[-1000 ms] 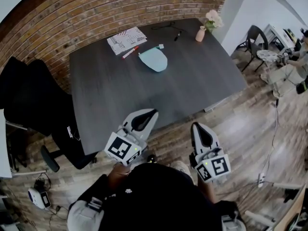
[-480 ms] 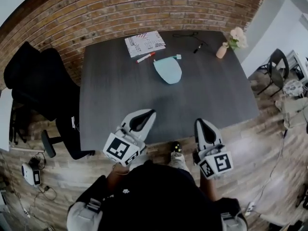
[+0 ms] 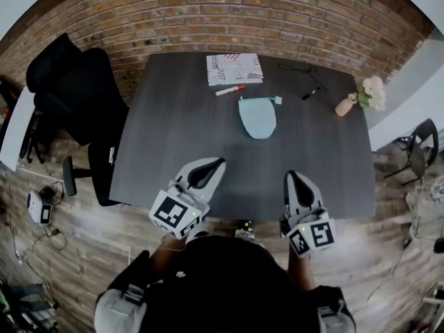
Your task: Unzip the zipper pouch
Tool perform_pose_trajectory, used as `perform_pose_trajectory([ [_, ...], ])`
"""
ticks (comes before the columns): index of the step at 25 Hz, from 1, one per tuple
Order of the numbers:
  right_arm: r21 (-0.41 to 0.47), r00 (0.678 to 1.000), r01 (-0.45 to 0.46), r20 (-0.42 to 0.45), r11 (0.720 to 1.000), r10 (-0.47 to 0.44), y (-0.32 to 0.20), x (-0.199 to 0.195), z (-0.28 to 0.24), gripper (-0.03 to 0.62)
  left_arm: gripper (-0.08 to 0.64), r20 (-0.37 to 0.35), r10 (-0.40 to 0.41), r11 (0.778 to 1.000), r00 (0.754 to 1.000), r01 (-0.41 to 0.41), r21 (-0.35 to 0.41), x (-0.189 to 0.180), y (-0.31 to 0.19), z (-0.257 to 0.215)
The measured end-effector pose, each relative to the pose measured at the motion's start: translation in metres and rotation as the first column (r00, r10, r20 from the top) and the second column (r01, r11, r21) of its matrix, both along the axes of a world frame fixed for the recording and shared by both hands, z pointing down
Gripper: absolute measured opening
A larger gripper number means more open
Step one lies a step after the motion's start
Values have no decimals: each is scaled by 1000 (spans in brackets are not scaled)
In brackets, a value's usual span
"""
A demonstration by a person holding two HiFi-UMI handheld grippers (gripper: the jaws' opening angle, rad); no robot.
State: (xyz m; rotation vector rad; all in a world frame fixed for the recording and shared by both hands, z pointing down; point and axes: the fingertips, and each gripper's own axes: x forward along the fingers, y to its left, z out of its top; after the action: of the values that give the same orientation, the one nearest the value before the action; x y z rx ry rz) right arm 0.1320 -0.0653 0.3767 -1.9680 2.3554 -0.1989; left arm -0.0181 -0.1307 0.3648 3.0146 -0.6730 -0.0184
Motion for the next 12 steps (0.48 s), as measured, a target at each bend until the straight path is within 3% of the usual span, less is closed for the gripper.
perform_pose_trajectory([
  [12,-40,994,112,16,993,-112,-37,56,17,2,3,59,-142,988,988,145,-52,39,-14,10],
])
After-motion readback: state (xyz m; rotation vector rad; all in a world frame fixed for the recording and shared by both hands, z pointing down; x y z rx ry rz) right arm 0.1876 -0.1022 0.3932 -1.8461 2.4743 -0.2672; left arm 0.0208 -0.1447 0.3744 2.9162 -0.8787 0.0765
